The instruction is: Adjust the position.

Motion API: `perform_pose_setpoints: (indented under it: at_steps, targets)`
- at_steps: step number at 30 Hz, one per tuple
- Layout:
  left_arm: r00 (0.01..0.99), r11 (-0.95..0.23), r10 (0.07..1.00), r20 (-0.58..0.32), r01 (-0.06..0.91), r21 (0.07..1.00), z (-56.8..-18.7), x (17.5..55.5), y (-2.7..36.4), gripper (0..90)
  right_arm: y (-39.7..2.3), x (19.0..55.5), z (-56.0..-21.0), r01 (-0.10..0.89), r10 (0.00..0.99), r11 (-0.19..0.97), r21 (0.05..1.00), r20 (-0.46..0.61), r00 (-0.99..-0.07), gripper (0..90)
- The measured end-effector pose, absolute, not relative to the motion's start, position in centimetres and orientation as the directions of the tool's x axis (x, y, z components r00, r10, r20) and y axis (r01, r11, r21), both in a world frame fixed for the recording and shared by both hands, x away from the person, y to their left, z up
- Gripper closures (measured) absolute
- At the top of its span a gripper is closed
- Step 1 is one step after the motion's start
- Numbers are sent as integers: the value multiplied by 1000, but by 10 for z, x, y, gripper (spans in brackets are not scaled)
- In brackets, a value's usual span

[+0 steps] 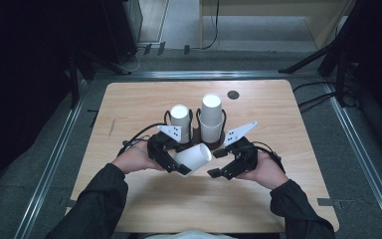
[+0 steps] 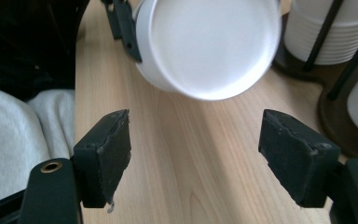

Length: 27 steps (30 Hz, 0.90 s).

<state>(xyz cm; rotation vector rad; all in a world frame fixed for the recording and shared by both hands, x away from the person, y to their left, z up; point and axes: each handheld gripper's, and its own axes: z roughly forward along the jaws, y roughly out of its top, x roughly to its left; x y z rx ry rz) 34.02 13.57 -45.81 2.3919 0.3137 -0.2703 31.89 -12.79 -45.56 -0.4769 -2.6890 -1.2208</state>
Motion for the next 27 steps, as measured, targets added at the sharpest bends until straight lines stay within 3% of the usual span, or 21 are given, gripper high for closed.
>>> perform_pose_setpoints:
  at_steps: [12,27]
  targets:
    - [956,-851,118,-270,238,469,-470,339,120,277,-115,319,-464,307,210,640,704,225,-952,252]
    - [949,-874,77,-305,212,438,-475,334,112,270,-89,320,-475,274,135,682,678,251,-958,299]
